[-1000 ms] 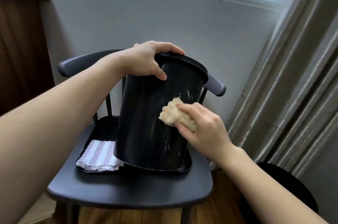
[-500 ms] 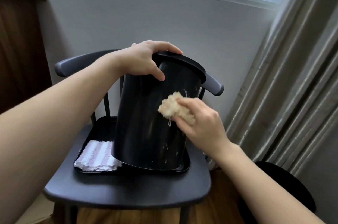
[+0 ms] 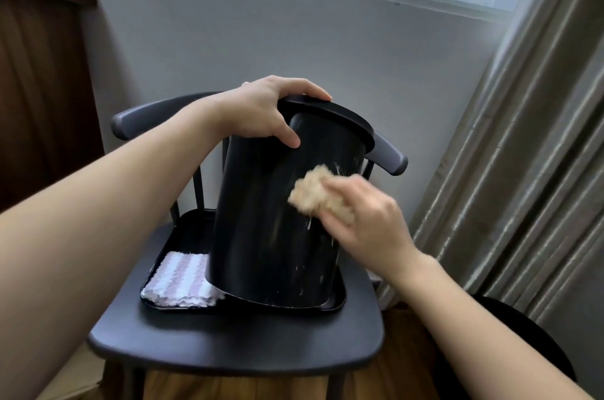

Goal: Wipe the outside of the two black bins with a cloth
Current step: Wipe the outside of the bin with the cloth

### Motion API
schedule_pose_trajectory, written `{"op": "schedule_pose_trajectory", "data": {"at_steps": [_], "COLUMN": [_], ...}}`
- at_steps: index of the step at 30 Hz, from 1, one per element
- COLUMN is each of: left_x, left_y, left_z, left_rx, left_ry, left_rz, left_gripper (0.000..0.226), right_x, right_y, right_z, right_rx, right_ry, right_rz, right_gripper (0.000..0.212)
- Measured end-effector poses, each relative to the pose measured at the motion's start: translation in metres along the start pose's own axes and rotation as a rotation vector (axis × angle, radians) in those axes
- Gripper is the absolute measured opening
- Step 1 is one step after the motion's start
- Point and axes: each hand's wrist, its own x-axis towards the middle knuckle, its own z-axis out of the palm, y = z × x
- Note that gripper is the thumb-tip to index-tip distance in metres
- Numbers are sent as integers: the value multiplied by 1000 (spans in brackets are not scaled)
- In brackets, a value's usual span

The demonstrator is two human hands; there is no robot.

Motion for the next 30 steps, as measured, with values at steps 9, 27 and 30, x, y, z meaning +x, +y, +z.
{"op": "schedule_pose_trajectory", "data": {"at_steps": [9,27,30], "left_x": [1,1,-1], "left_y": [1,7,4], "left_z": [1,4,2], "left_rx": [-17,25,14], "left_ry": [-12,-13,-5], "left_rz": [-1,-10,-16], "left_gripper": [75,75,75], "right_x": [-30,3,-2], "right_y": [-4,-4,-9], "right_z": [4,9,6], "right_rx": [24,59,274], "right_ry": [-73,163,128], "right_rz": [-75,618,654], "right_gripper": [34,22,15]}}
